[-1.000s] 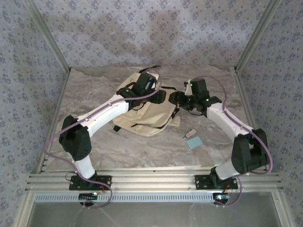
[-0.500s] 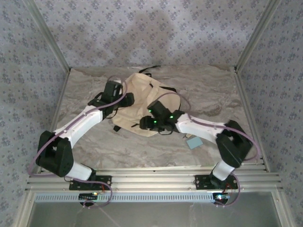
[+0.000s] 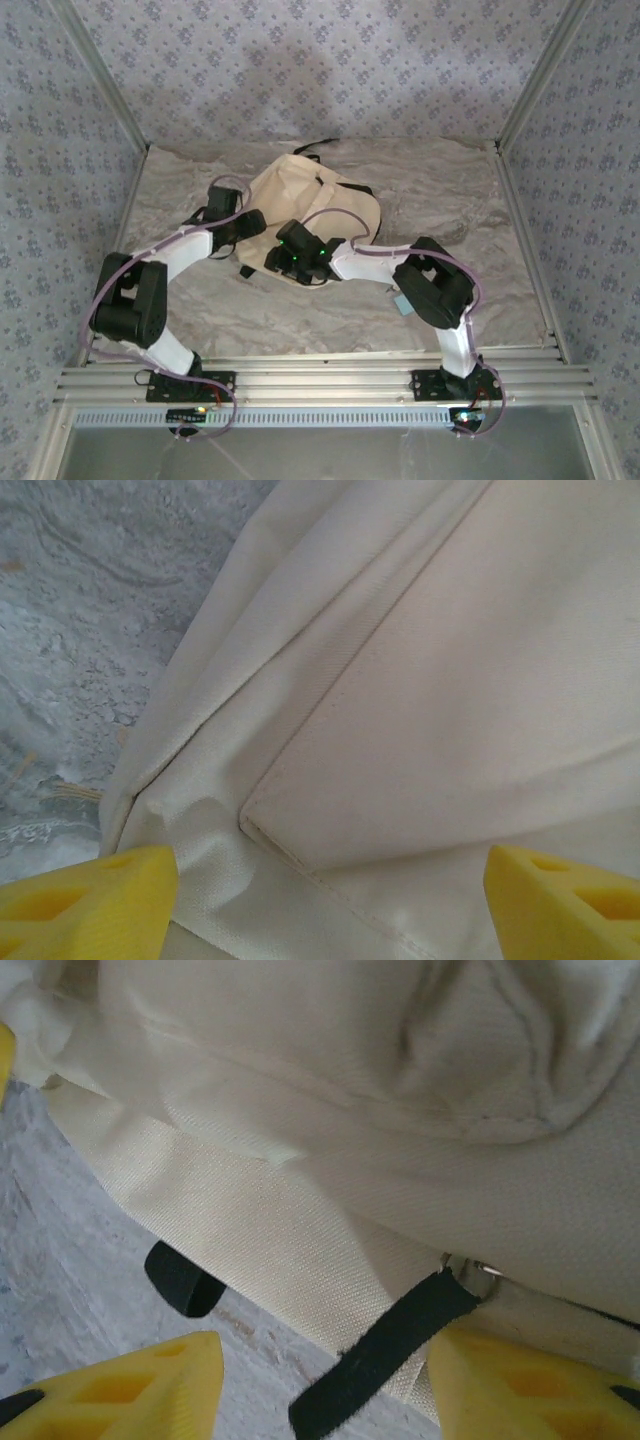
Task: Pack the student bag
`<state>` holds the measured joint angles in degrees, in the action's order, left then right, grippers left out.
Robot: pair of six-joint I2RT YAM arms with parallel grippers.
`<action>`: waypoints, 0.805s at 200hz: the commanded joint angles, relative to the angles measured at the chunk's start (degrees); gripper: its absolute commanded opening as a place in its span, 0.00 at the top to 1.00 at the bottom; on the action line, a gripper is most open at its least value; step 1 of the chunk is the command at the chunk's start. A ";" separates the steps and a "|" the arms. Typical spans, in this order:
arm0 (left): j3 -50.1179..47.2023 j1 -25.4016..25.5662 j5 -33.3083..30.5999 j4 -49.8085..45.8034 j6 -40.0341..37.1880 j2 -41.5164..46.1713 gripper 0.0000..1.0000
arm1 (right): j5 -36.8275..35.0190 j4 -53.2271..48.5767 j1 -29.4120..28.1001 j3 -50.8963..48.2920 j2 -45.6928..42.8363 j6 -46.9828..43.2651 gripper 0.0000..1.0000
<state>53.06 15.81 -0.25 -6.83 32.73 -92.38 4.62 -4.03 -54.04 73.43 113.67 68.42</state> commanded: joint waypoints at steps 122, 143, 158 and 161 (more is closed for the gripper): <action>5.15 -4.19 2.59 4.81 7.03 -16.19 0.23 | 3.55 0.96 4.42 -12.36 -8.98 -5.14 1.00; 7.27 -5.21 3.14 4.14 7.08 -17.97 0.23 | 6.72 -5.87 6.44 -14.71 -12.81 -12.98 1.00; 8.53 -5.68 3.33 3.54 6.93 -18.74 0.23 | 8.03 -10.75 8.41 -15.83 -14.70 -17.83 1.00; 8.77 -5.75 3.33 3.38 6.85 -18.86 0.23 | 8.30 -11.67 8.94 -16.00 -14.95 -18.49 1.00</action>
<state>61.54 12.29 4.75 0.82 38.46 -107.07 9.50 -2.63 -47.79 59.75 102.10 60.90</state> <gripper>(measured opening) 0.772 0.065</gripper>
